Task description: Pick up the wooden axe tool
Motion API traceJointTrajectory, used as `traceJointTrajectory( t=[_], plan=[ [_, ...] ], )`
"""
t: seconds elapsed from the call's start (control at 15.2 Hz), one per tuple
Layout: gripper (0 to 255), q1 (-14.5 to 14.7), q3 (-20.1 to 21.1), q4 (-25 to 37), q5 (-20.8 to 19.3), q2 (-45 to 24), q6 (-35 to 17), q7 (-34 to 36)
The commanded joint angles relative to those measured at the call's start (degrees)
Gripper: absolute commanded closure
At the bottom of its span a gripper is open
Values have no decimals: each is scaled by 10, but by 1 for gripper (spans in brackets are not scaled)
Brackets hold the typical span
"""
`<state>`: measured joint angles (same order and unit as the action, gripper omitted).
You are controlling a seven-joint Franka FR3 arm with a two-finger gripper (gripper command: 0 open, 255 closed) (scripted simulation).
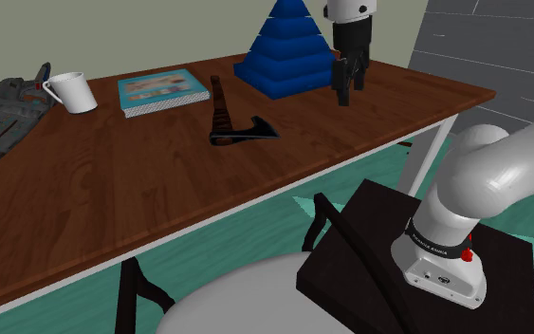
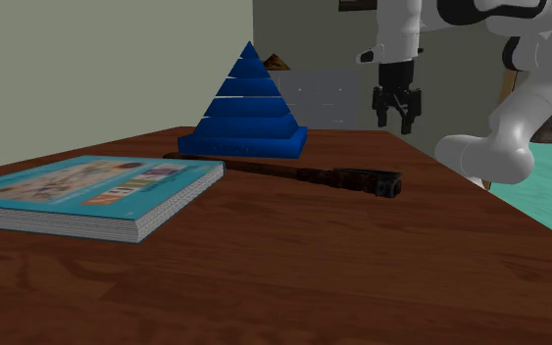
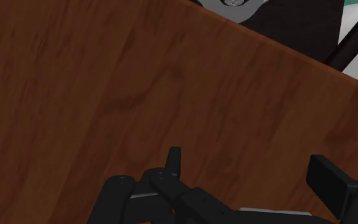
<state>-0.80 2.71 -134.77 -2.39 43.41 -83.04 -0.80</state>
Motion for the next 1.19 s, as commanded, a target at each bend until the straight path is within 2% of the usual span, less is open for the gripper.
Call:
traceJointTrajectory(
  t=[0.0,0.53,1.12],
  plan=[
    [0,0,0,0,0,0,0,0],
    [0,-16,58,85,53,-143,-82,145],
    [0,-33,103,234,61,-320,-142,300]
  ],
)
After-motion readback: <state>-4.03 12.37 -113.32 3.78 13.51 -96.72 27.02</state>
